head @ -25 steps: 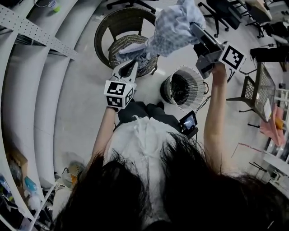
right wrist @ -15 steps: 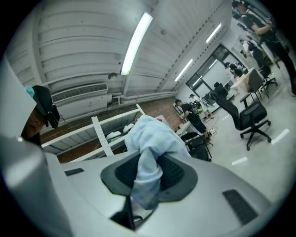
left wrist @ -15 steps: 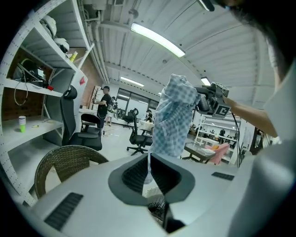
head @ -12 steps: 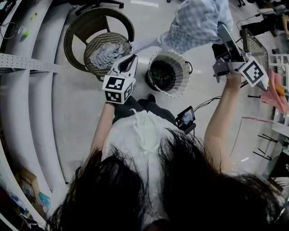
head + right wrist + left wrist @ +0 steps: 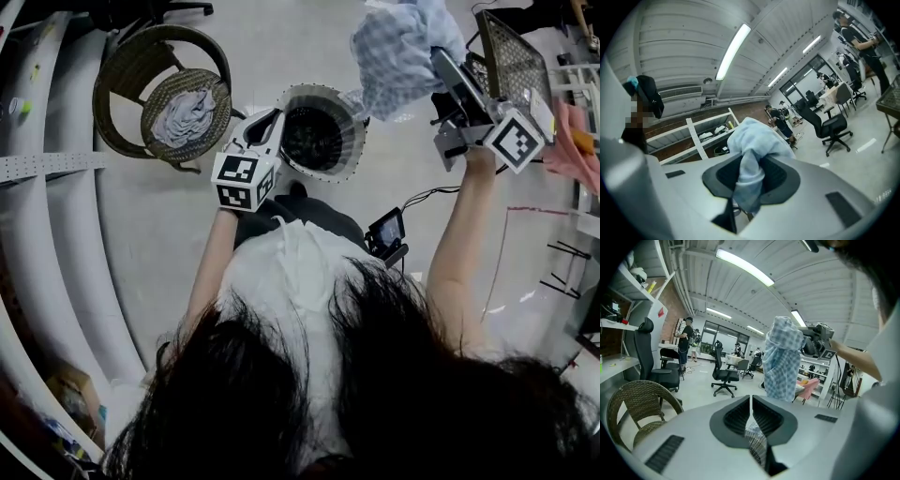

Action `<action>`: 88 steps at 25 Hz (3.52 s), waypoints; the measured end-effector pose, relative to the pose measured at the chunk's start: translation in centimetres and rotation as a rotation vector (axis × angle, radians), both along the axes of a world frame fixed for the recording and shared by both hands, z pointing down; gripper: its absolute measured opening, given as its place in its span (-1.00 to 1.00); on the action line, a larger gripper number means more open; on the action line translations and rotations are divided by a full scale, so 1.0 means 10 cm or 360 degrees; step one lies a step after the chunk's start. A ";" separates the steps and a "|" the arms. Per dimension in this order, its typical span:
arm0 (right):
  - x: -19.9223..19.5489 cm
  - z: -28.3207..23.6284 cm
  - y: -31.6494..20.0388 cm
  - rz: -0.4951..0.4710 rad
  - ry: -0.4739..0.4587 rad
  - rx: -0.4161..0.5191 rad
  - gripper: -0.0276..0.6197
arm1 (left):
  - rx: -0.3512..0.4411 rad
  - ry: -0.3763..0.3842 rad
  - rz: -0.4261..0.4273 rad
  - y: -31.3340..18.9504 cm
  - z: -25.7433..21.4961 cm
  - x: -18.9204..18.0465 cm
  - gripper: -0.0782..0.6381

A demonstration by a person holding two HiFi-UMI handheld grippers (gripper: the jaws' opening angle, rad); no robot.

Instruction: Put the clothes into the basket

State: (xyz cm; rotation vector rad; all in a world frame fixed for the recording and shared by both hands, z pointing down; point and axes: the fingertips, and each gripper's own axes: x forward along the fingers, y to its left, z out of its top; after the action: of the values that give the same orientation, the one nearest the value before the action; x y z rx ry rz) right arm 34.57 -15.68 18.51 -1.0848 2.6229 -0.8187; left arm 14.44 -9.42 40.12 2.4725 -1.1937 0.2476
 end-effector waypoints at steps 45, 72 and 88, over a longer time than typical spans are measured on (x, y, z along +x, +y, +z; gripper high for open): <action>0.91 6.15 -0.01 0.0362 0.0335 -0.1538 -0.26 | -0.0603 -0.0283 0.0108 0.04 2.55 0.98 -0.72; 0.23 5.59 0.12 0.0143 0.0254 -0.1342 -0.17 | -0.0575 -0.0239 -0.0011 0.22 2.42 0.56 -0.72; -1.01 4.08 0.26 -0.0143 0.0045 -0.1048 -0.18 | -0.0434 -0.0144 -0.0277 0.31 1.64 -0.51 -0.72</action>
State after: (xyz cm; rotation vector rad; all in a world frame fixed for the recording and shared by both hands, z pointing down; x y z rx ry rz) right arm 24.47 -13.05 59.33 -1.1083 2.4861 -1.7753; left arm 9.37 -6.29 56.56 2.1305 -1.3080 0.4463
